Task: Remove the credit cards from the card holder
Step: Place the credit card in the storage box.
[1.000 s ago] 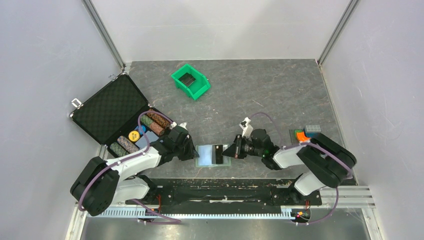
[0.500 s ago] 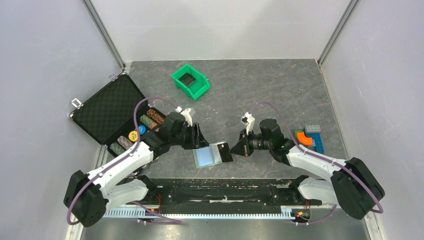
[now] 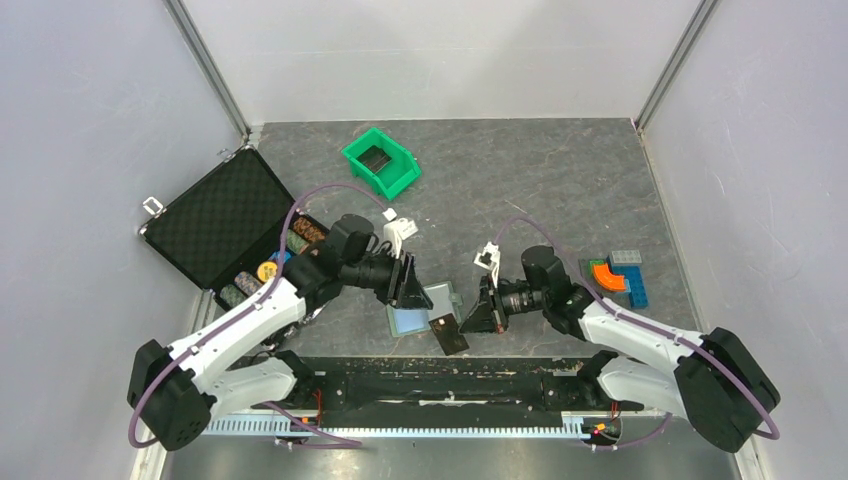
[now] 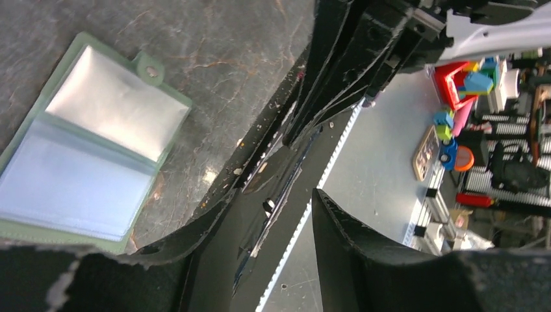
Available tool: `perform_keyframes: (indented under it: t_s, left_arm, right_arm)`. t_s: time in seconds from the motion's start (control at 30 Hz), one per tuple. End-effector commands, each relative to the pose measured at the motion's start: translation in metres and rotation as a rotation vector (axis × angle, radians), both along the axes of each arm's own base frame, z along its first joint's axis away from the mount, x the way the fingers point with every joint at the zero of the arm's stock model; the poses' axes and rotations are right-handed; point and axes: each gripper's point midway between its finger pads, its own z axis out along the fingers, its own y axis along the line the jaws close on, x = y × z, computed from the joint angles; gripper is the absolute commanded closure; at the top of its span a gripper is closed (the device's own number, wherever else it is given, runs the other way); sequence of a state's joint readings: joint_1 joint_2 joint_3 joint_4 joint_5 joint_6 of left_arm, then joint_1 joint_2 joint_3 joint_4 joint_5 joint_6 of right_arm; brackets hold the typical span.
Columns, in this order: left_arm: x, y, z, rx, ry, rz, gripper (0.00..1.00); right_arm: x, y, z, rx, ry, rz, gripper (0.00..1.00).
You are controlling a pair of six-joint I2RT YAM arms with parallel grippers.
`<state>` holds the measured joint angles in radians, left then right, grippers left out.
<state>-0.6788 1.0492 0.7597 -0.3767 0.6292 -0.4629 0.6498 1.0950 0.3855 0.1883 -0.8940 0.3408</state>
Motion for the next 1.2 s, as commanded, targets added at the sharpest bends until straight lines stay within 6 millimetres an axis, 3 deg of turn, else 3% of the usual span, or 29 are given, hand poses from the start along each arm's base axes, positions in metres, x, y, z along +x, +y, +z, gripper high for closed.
perform_keyframes:
  t_s: [0.0, 0.3, 0.57, 0.97, 1.17]
  left_arm:
    - [-0.015, -0.009, 0.017, -0.019, -0.081, -0.179, 0.5]
    - [-0.039, -0.02, 0.016, -0.03, -0.087, -0.318, 0.52]
    - [-0.039, -0.021, 0.002, 0.0, -0.063, -0.331, 0.55]
    - [-0.036, -0.024, 0.003, -0.003, -0.077, -0.335, 0.52]
    - [-0.04, -0.023, 0.001, -0.005, -0.067, -0.347, 0.56]
  right_arm:
    - [-0.013, 0.008, 0.021, 0.086, -0.04, 0.081, 1.0]
    - [-0.022, 0.014, 0.032, 0.134, -0.027, 0.113, 1.0]
    - [-0.027, 0.018, 0.036, 0.164, -0.02, 0.13, 1.0]
    - [-0.033, 0.021, 0.032, 0.162, -0.011, 0.139, 1.0]
    - [-0.032, 0.021, 0.033, 0.168, -0.01, 0.132, 1.0]
